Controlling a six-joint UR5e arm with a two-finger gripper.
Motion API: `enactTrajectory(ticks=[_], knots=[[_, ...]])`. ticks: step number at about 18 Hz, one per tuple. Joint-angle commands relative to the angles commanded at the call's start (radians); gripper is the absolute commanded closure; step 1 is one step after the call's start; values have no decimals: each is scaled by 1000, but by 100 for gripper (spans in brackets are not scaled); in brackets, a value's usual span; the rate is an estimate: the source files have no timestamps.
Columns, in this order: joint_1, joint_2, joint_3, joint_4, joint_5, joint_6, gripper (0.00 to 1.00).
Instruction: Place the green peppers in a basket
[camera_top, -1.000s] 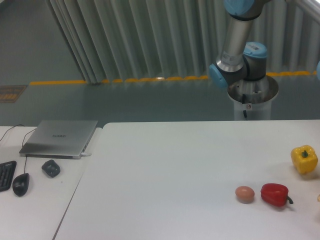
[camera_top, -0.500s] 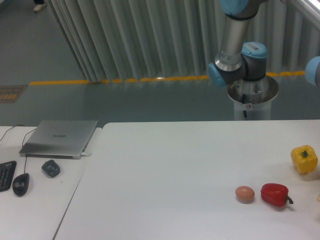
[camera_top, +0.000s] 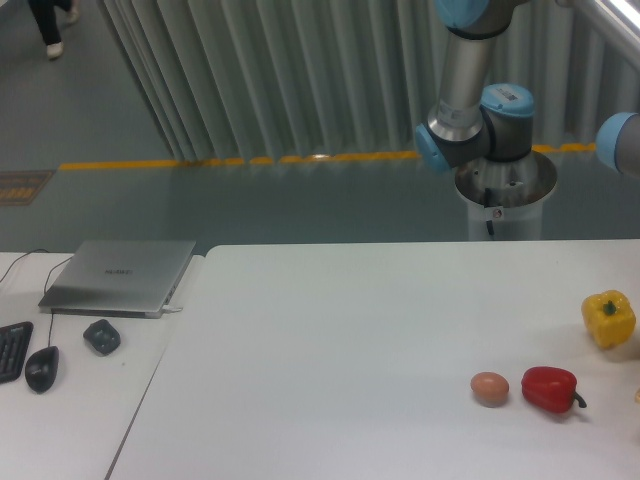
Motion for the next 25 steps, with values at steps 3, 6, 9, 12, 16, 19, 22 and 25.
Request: enactTrajectory(ticks=[3,6,9,12,16,19,22,25], knots=[[-3,0,0,0,0,-2,0],[-20,2,0,0,8,-18,0],[-25,9,-2,-2,11,-28,0],[-26,12,-8,-2,-2,-28,0],[-32,25,-18,-8,-2,-28,0],[-37,31,-21,-11,-12,-28,0],[-38,35,-23,-12,-14,-28,0],[-44,37,-28,-11,-14,-29,0]])
